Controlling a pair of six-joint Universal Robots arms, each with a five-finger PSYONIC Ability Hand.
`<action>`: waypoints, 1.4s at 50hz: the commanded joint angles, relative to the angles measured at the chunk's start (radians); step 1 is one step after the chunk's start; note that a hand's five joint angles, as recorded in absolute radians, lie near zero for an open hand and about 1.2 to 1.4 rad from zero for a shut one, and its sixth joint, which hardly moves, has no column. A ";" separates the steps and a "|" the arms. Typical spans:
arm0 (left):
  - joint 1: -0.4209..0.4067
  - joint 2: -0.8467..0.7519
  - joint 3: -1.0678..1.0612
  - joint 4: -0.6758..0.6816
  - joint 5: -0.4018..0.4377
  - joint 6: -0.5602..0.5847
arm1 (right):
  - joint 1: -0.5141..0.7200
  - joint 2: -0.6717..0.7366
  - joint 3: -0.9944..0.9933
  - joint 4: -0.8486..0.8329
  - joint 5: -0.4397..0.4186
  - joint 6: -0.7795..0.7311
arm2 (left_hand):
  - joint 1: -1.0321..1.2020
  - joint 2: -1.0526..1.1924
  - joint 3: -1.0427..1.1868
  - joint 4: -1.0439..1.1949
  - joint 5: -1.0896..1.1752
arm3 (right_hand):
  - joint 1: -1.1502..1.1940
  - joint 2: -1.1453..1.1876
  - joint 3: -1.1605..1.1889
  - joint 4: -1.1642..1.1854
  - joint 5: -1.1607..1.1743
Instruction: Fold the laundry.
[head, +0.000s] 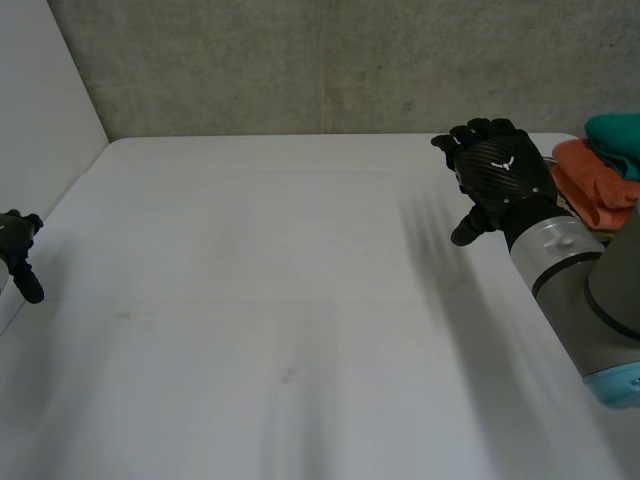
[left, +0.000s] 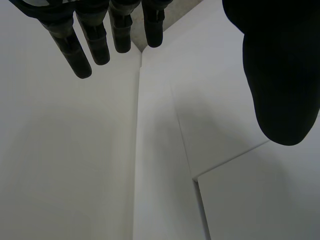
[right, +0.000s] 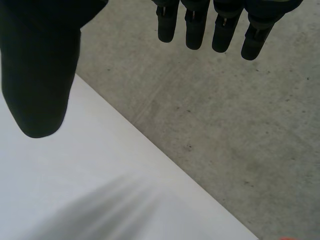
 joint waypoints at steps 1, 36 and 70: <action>-0.034 0.068 0.000 -0.054 0.001 0.004 | 0.076 0.029 -0.052 0.087 0.002 -0.016 | -0.011 -0.031 -0.036 -0.028 -0.047 | -0.061 -0.030 -0.038 -0.040 -0.044; 0.075 0.178 -0.157 0.101 0.169 0.242 | 0.088 0.069 -0.065 0.100 0.007 -0.088 | -0.011 -0.031 -0.036 -0.028 -0.047 | -0.061 -0.030 -0.038 -0.040 -0.044; -0.263 -0.100 0.503 -0.249 -0.082 -0.172 | -0.024 0.100 -0.219 0.126 0.039 0.090 | -0.011 -0.031 -0.036 -0.028 -0.047 | -0.061 -0.030 -0.038 -0.040 -0.044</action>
